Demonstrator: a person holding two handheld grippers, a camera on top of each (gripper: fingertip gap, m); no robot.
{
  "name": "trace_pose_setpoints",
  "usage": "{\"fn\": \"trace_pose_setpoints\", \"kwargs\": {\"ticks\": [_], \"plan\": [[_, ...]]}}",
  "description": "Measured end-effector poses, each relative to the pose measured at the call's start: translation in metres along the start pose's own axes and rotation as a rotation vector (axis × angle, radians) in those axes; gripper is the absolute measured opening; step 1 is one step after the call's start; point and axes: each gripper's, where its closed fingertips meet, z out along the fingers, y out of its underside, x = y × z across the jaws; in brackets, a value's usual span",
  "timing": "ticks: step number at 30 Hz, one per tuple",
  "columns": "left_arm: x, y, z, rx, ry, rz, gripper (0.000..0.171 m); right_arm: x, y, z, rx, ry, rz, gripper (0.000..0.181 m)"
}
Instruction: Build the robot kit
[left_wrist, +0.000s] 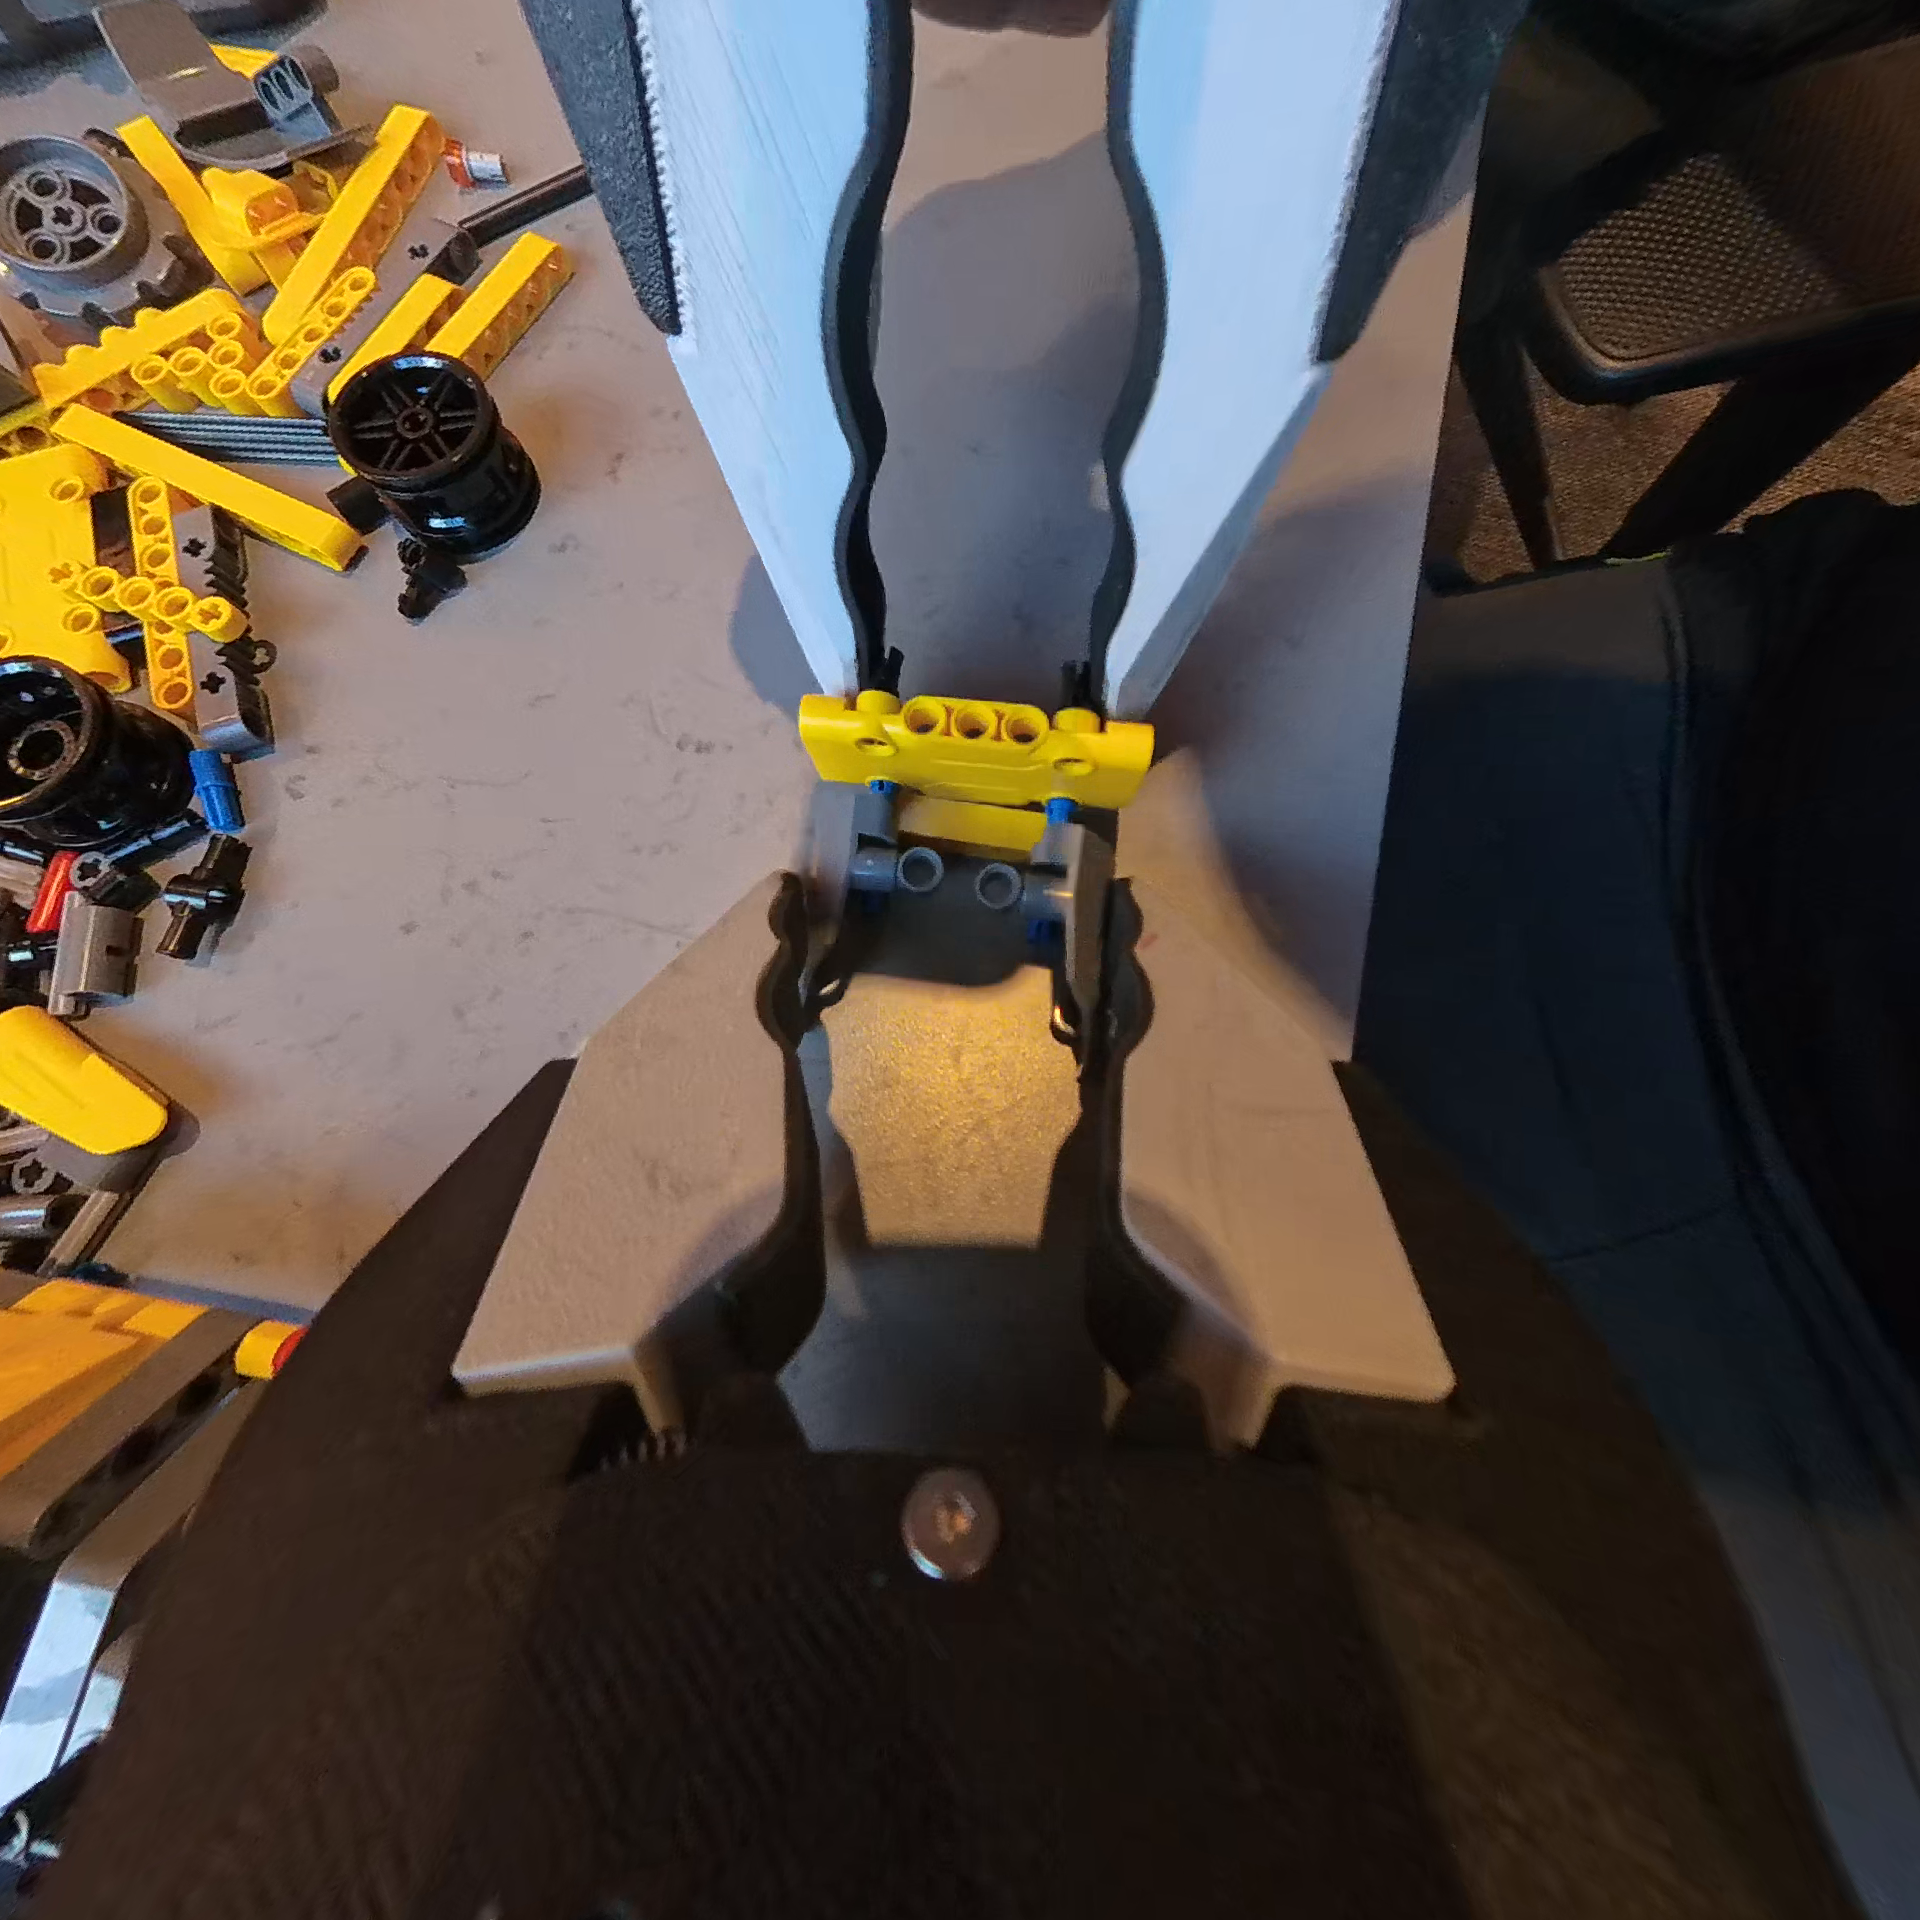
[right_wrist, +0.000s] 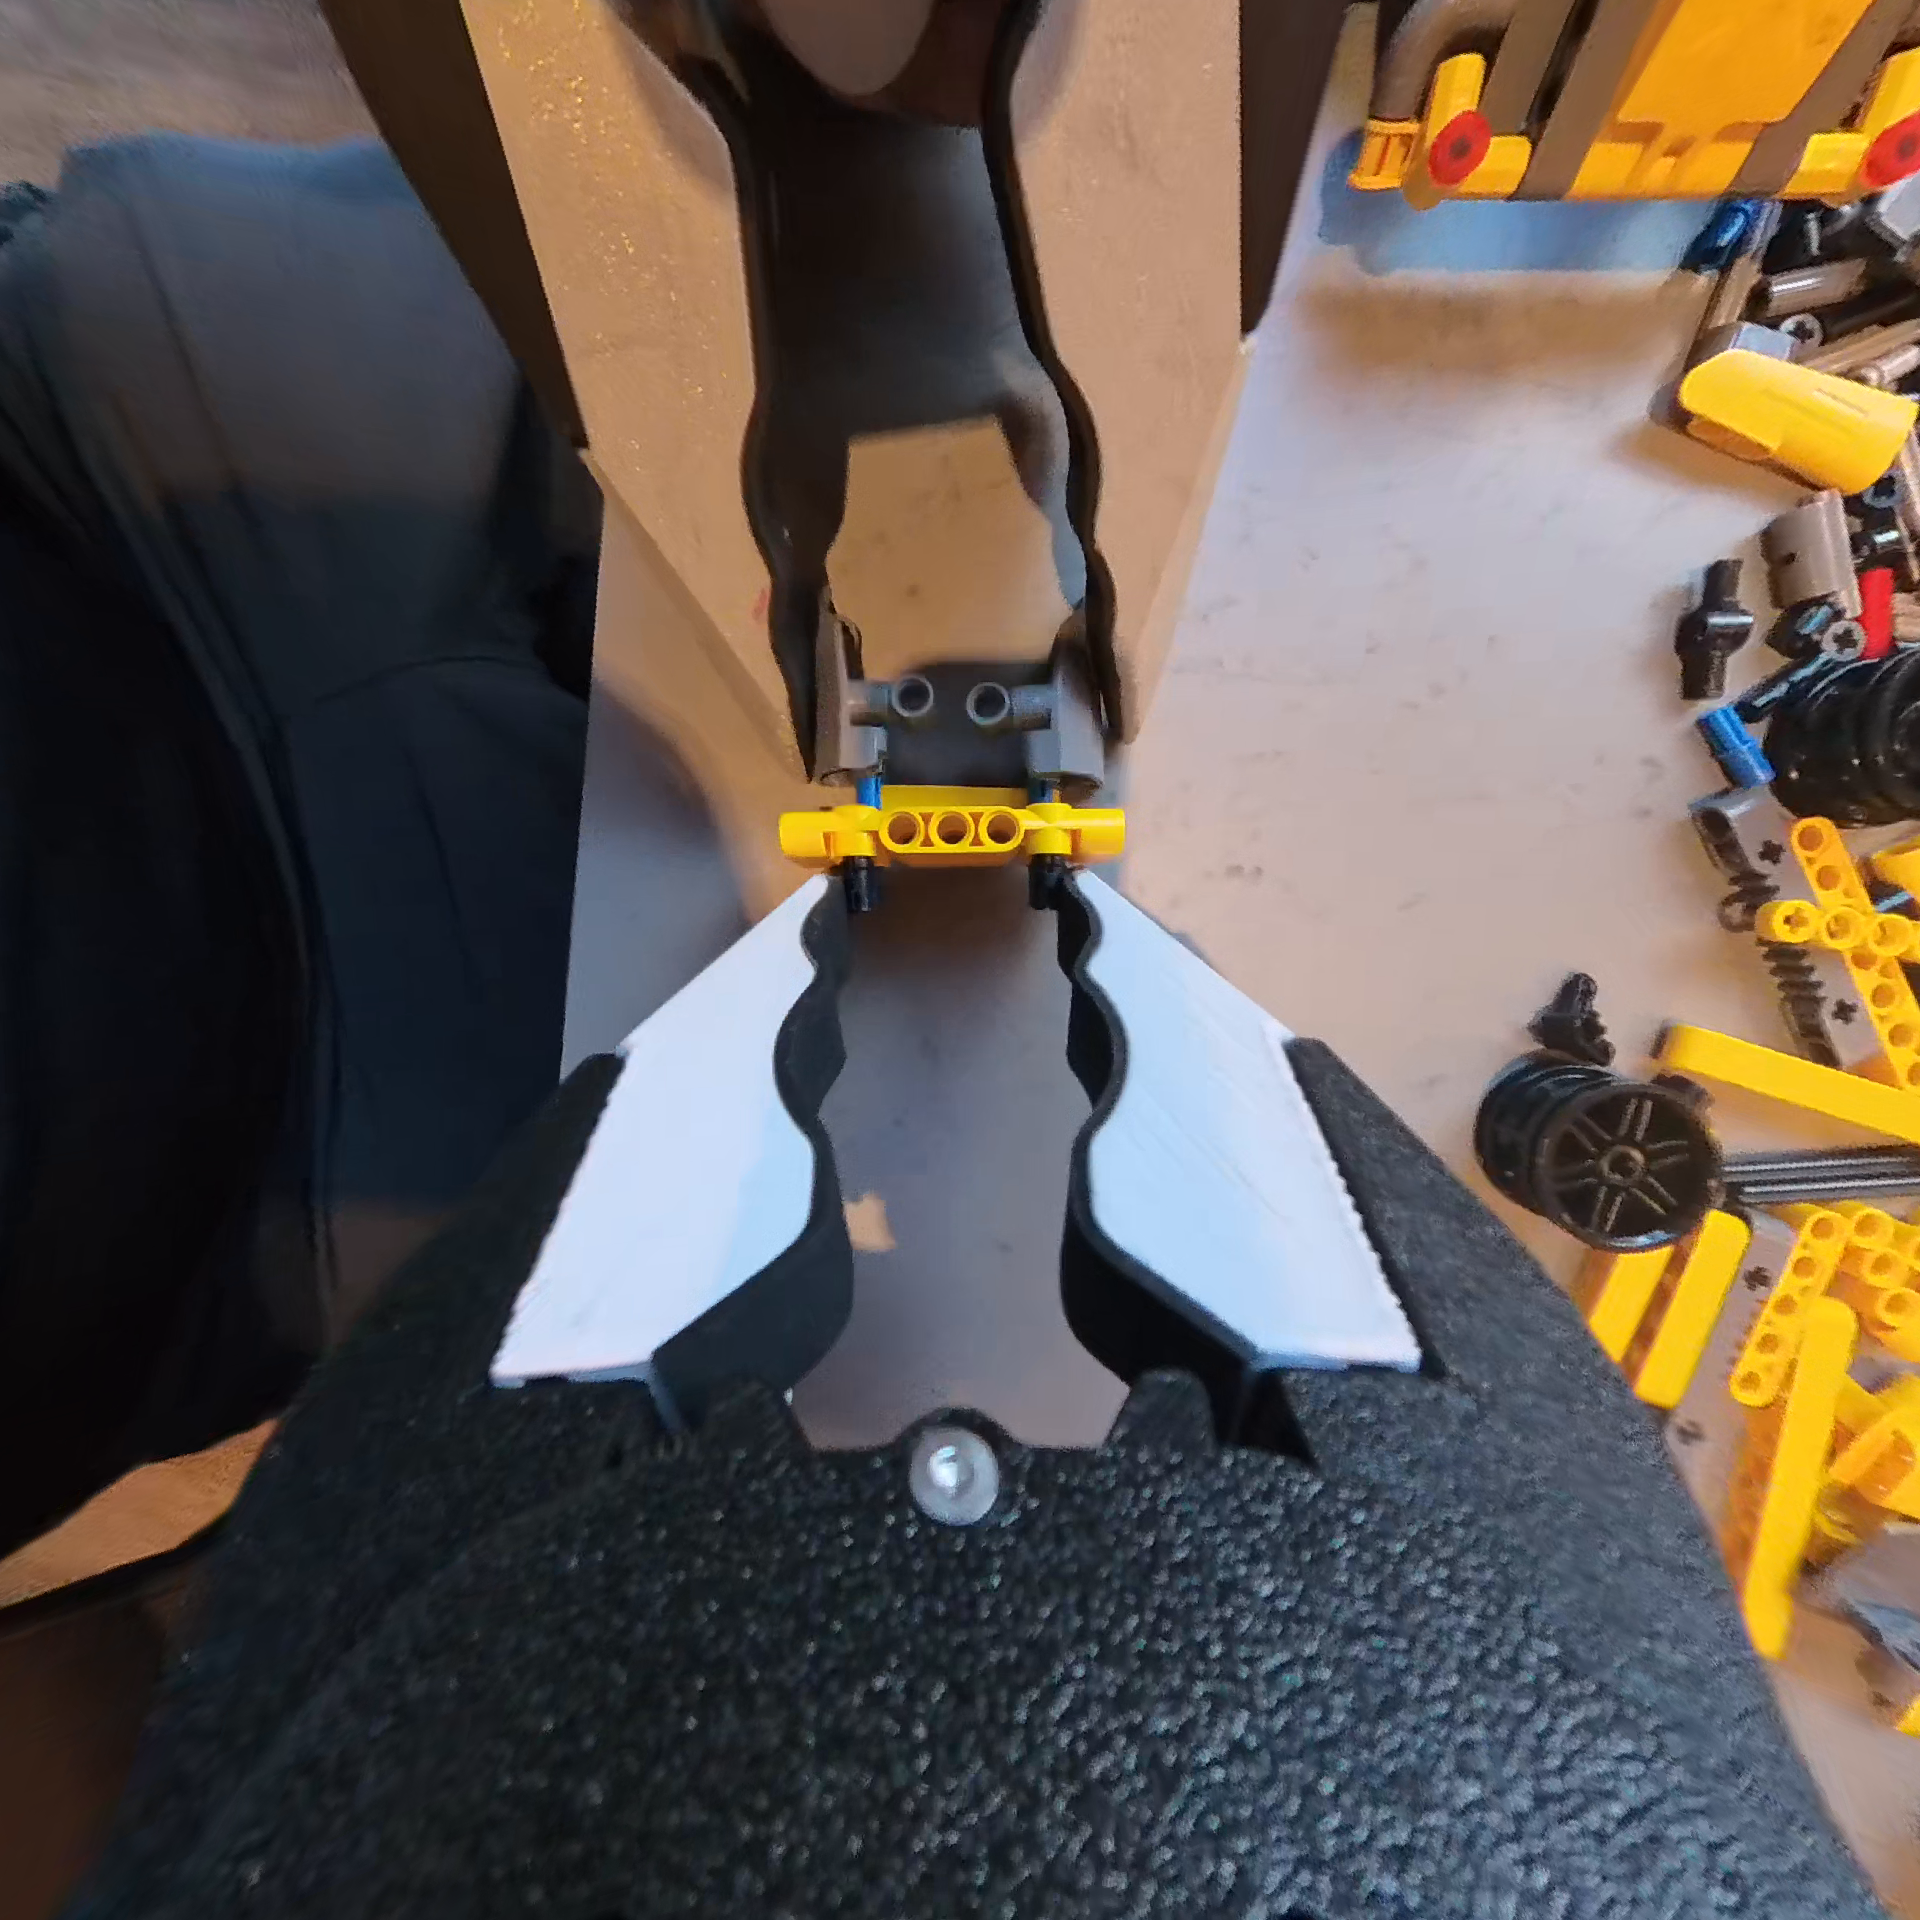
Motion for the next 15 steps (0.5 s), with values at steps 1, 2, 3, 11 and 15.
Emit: {"fn": "trace_pose_setpoints", "kwargs": {"ticks": [1, 2, 3, 11, 15], "plan": [[0.0000, 0.0000, 0.0000, 0.000, -0.001, 0.001, 0.057, -0.0001, 0.0000, 0.0001, 0.012, -0.015, 0.015, 0.040], [-0.0001, 0.0000, 0.0000, 0.000, -0.001, 0.001, 0.057, -0.0002, -0.0001, 0.0001, 0.026, -0.023, 0.022, 0.040], [0.0000, -0.0001, 0.0001, 0.000, -0.003, 0.001, 0.058, -0.0002, -0.0001, 0.0003, 0.037, -0.024, 0.022, 0.040], [0.0002, -0.0002, 0.0003, -0.001, -0.007, -0.009, 0.057, 0.0003, -0.0001, 0.0007, -0.023, 0.050, -0.010, 0.040], [0.0004, -0.0002, 0.0004, -0.002, -0.007, -0.009, 0.057, 0.0002, 0.0004, 0.0013, -0.023, 0.046, 0.012, 0.039]]}}
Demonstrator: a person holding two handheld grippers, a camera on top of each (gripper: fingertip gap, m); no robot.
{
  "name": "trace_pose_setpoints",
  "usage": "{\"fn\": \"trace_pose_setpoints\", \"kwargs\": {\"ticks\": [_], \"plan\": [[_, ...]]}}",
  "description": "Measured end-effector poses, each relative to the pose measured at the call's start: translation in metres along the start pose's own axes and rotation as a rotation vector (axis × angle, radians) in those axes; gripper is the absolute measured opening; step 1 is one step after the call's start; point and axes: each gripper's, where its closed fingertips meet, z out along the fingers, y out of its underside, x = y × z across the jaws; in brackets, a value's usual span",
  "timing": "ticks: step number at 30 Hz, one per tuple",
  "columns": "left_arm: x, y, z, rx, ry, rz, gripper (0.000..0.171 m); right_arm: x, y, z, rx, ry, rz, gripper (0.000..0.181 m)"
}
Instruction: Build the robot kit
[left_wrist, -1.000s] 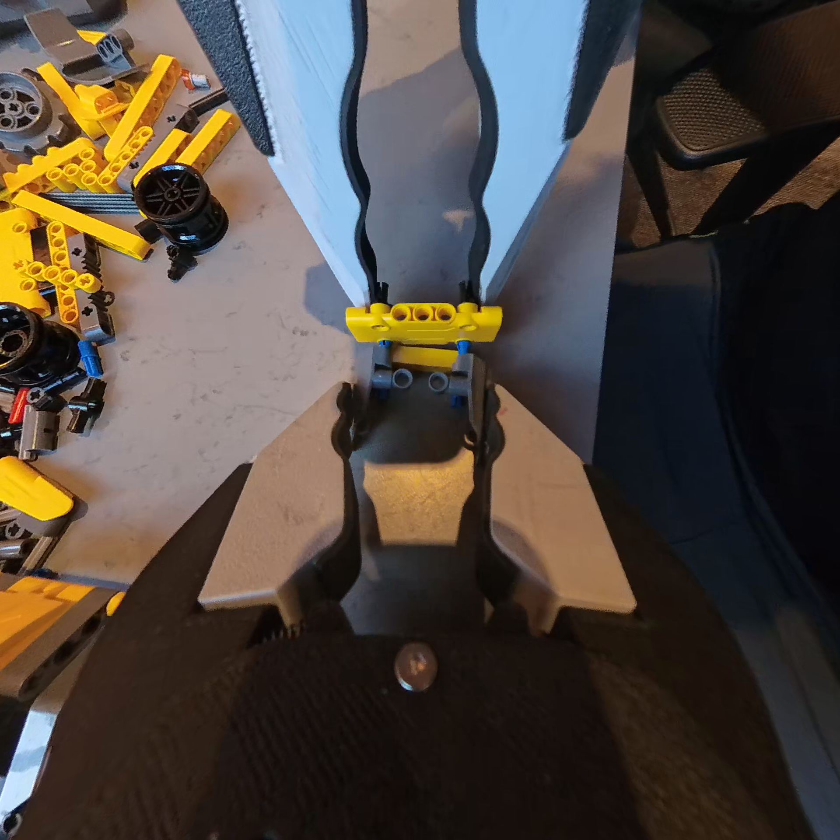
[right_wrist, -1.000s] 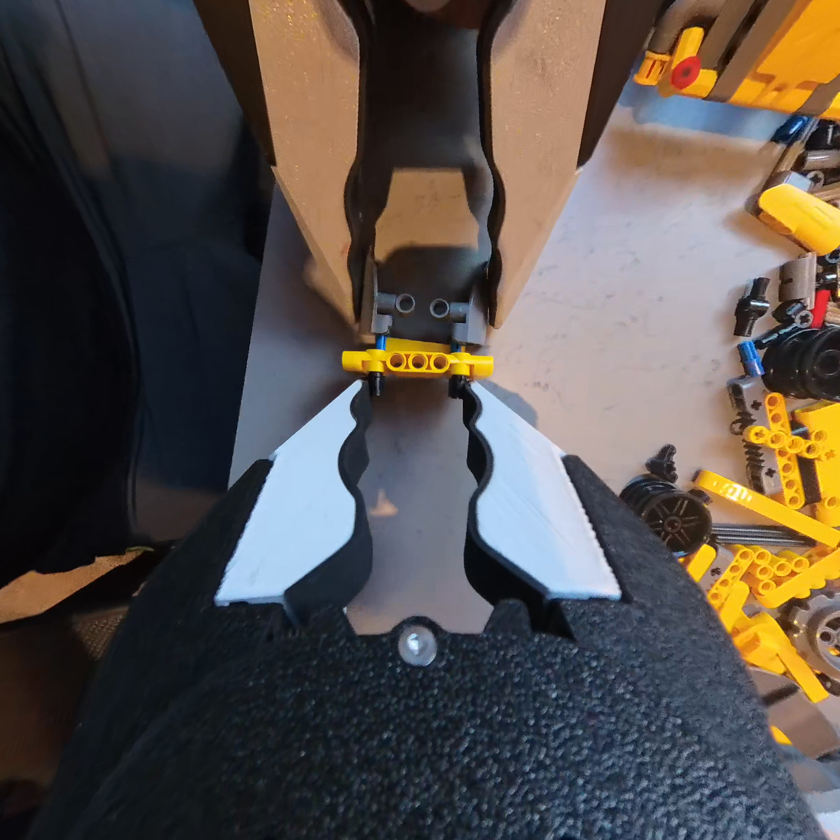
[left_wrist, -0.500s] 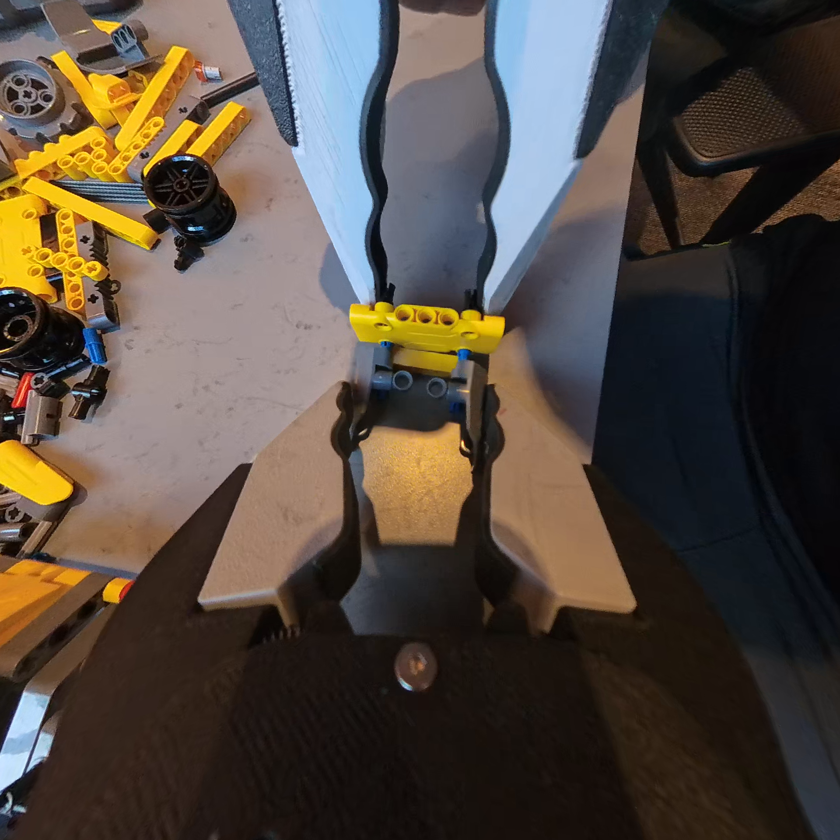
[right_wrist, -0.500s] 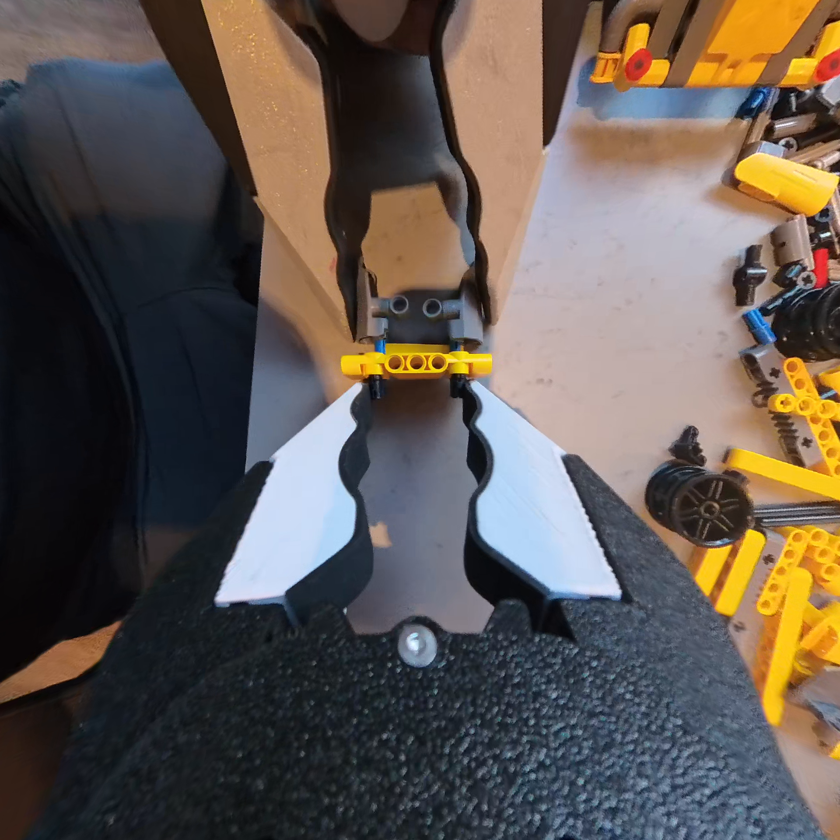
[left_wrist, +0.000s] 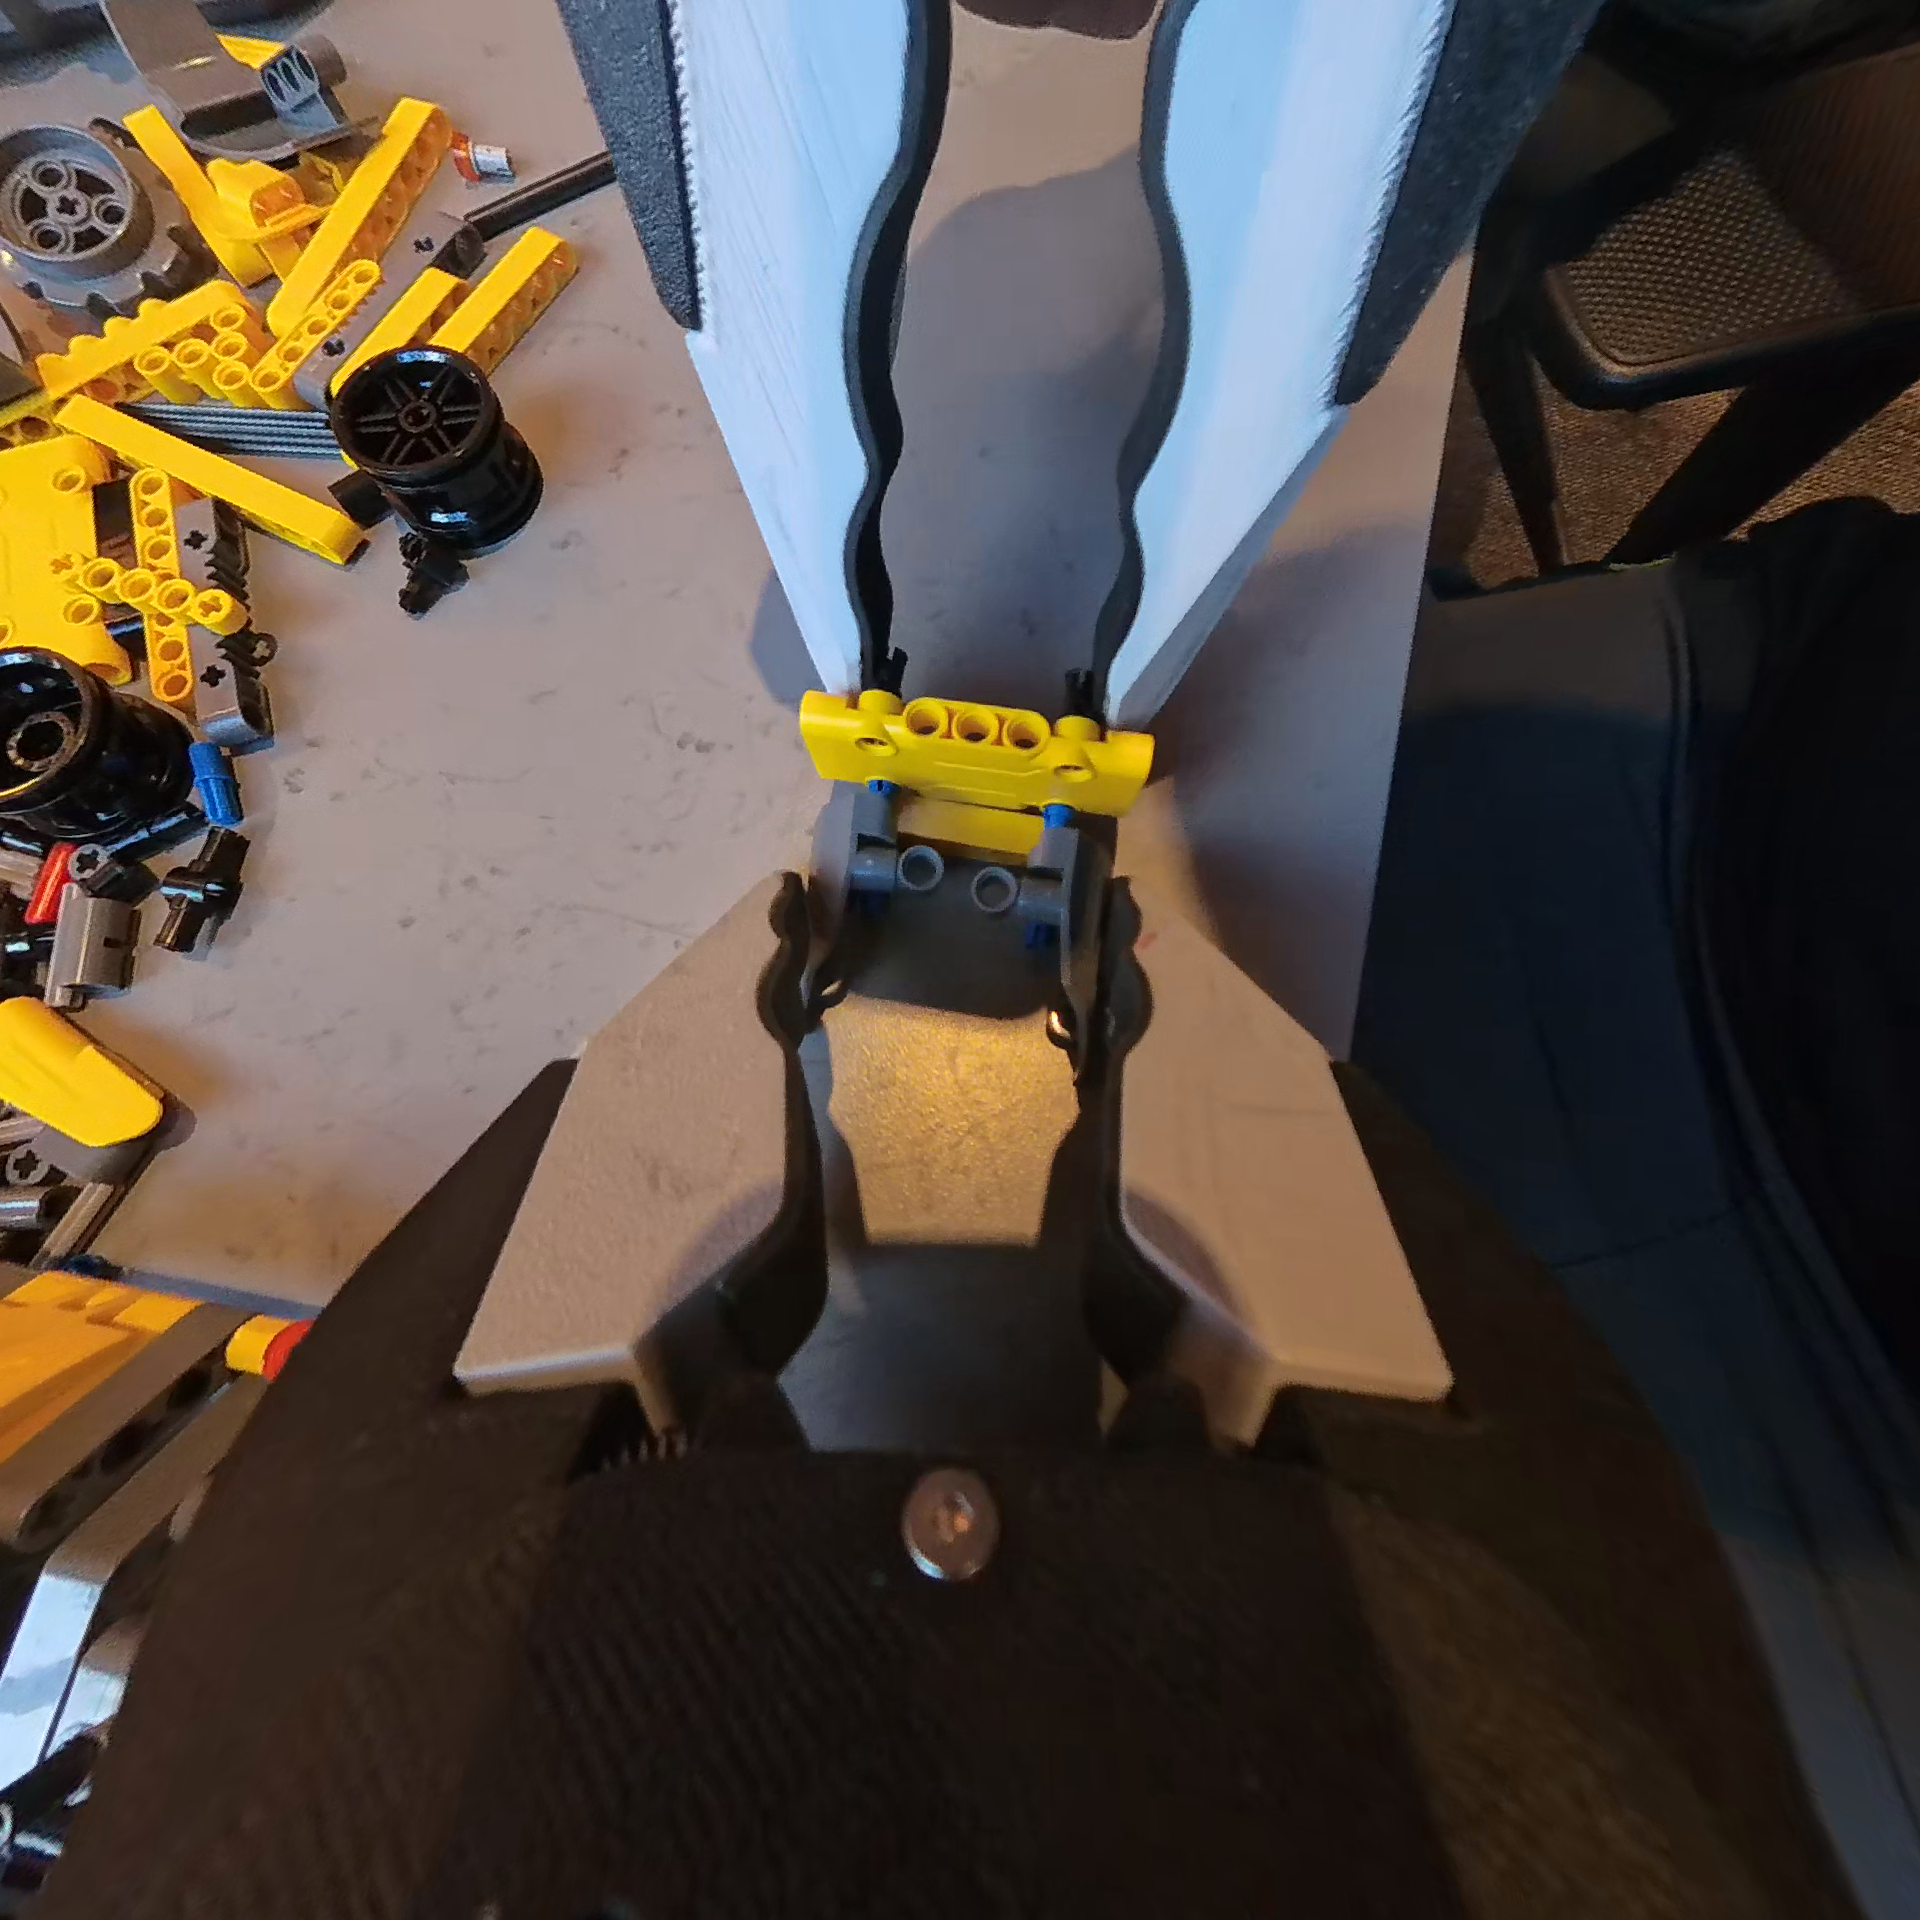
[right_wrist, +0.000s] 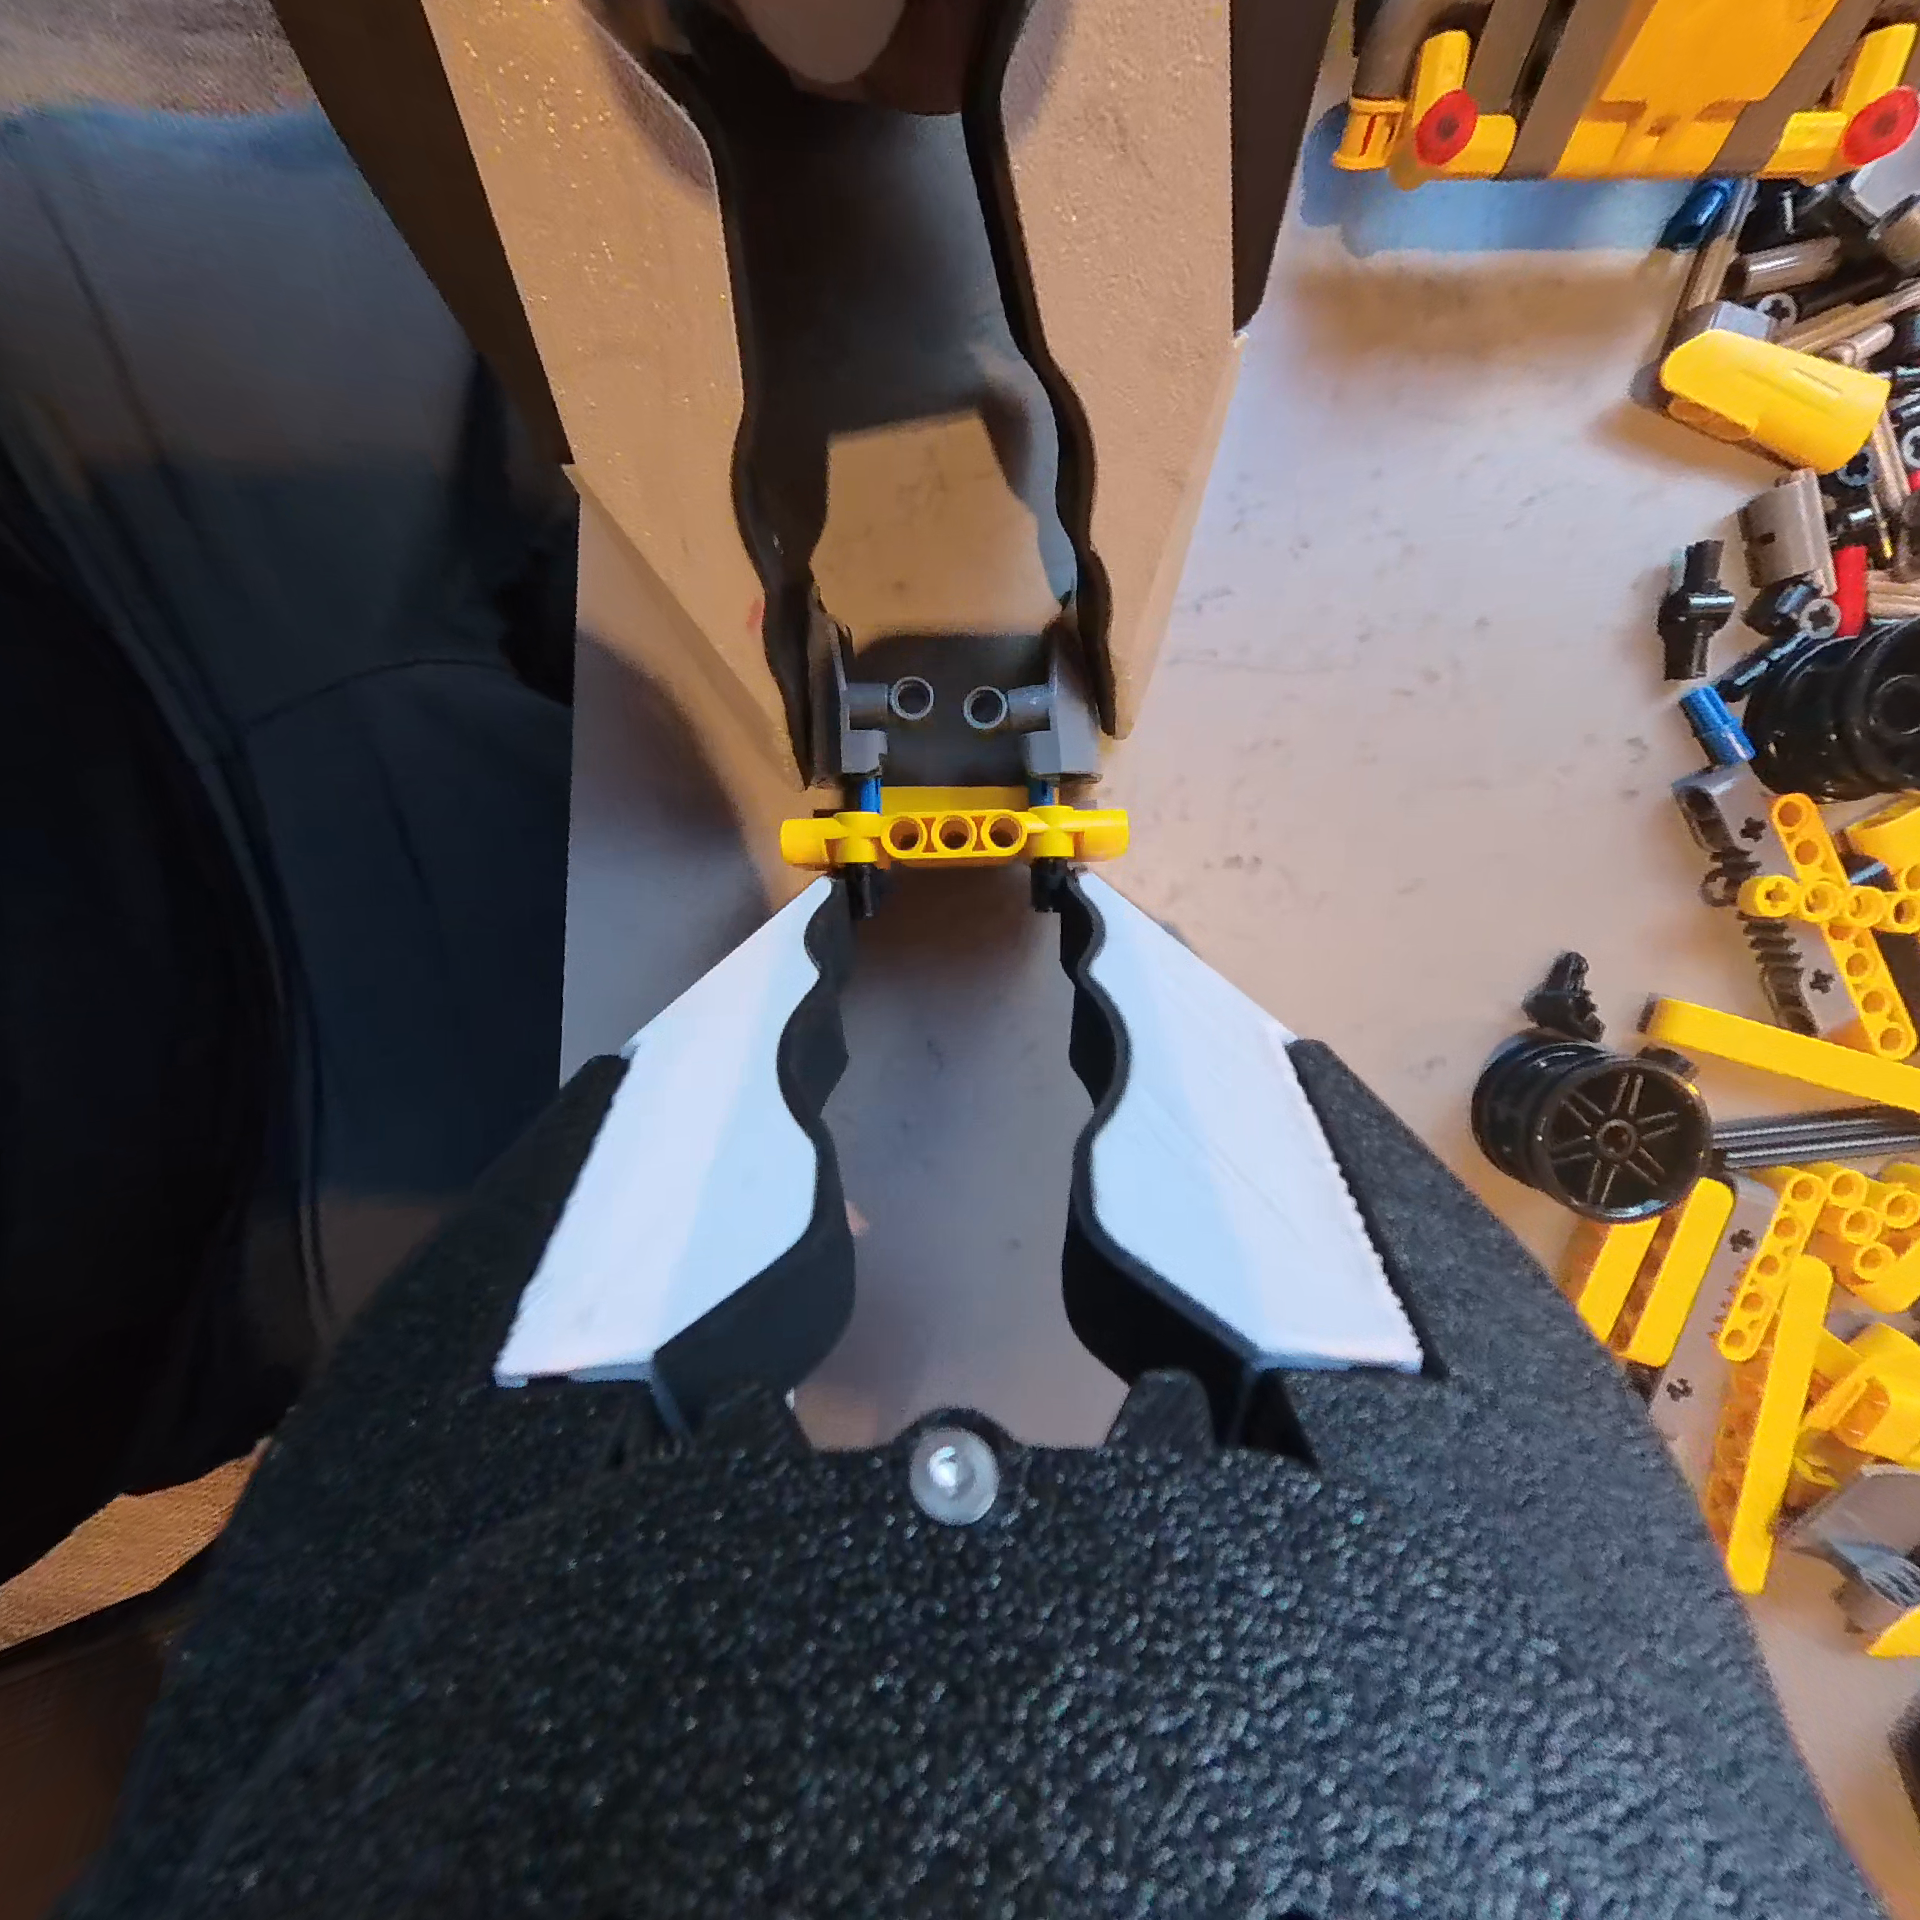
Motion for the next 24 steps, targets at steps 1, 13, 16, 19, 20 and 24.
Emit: {"fn": "trace_pose_setpoints", "kwargs": {"ticks": [1, 13, 16, 19, 20, 24], "plan": [[0.0000, 0.0001, -0.0001, 0.000, 0.000, -0.001, 0.056, 0.0000, -0.0003, 0.0001, -0.002, 0.004, -0.005, 0.039], [0.0000, 0.0000, 0.0000, 0.000, 0.002, 0.001, 0.056, 0.0027, -0.0033, 0.0025, 0.014, 0.039, -0.167, 0.038], [0.0000, 0.0000, 0.0000, 0.000, 0.001, 0.002, 0.056, 0.0035, -0.0040, 0.0032, -0.005, 0.032, -0.212, 0.039], [0.0000, 0.0000, 0.0001, 0.001, 0.001, 0.002, 0.057, 0.0038, -0.0043, 0.0037, -0.007, 0.028, -0.244, 0.039], [0.0001, 0.0000, 0.0001, 0.001, 0.000, 0.002, 0.057, 0.0040, -0.0045, 0.0039, -0.010, 0.030, -0.256, 0.039], [0.0001, -0.0001, 0.0002, 0.001, -0.001, 0.002, 0.057, 0.0046, -0.0048, 0.0050, -0.039, 0.038, -0.289, 0.039]]}}
